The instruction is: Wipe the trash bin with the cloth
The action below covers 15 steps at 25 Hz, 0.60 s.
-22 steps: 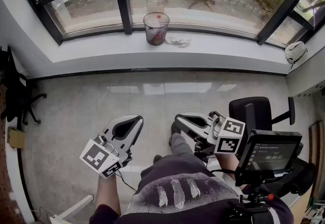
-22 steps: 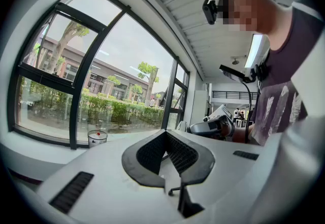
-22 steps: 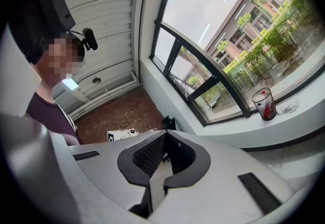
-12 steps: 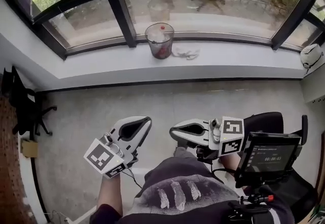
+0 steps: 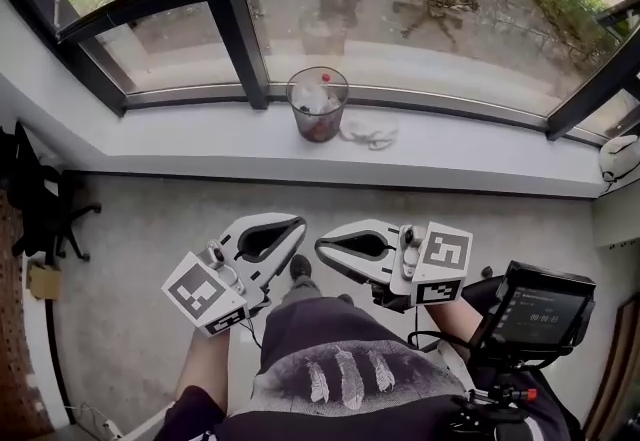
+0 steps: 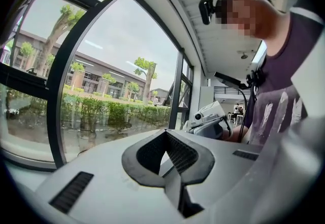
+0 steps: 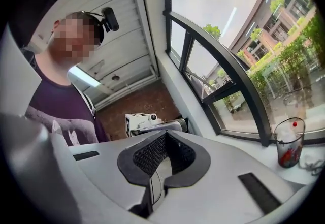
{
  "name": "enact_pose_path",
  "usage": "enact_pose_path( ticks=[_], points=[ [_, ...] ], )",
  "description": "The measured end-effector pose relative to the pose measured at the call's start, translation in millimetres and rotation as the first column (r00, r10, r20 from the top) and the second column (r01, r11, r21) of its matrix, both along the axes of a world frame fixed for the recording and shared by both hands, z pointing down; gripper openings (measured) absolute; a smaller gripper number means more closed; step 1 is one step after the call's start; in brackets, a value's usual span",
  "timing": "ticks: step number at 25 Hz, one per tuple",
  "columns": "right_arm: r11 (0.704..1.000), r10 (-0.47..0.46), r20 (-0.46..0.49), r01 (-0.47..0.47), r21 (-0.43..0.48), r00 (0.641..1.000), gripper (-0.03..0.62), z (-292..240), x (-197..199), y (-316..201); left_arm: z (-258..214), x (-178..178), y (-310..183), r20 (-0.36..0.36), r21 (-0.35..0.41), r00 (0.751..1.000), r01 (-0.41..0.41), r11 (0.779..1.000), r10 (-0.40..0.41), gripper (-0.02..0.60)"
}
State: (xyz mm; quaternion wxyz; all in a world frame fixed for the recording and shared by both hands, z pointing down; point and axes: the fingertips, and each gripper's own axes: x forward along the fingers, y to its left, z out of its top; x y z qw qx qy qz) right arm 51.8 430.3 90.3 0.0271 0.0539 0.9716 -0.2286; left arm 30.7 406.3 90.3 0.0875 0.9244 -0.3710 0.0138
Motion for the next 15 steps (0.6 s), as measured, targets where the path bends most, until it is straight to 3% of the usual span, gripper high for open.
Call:
enact_pose_path(
  ticks=[2, 5, 10, 13, 15],
  points=[
    [0.998, 0.035, -0.037, -0.033, 0.048, 0.999, 0.000, 6.6, -11.2, -25.7, 6.0, -7.8, -24.0, -0.015, 0.003, 1.000, -0.019, 1.000, 0.019, -0.003],
    [0.987, 0.094, -0.105, -0.080, 0.137, 0.990, 0.000, 5.3, -44.5, -68.7, 5.4, -37.1, -66.9, -0.100, -0.009, 0.994, -0.044, 0.999, 0.043, -0.003],
    [0.972, 0.083, -0.197, -0.036, 0.231, 0.977, 0.000, -0.9, -91.6, -107.0, -5.0, -69.3, -118.1, -0.244, -0.028, 0.963, -0.126, 0.992, 0.115, -0.004],
    [0.973, 0.092, -0.209, -0.044, 0.225, 0.974, 0.000, -7.2, -114.3, -145.1, -8.4, -88.7, -155.0, -0.273, -0.038, 0.950, -0.171, 0.985, 0.154, -0.005],
    [0.972, 0.125, -0.225, -0.074, 0.221, 0.966, 0.000, 3.0, -117.7, -170.2, -0.9, -93.4, -178.6, -0.244, -0.058, 0.957, -0.173, 0.983, 0.154, -0.003]
  ],
)
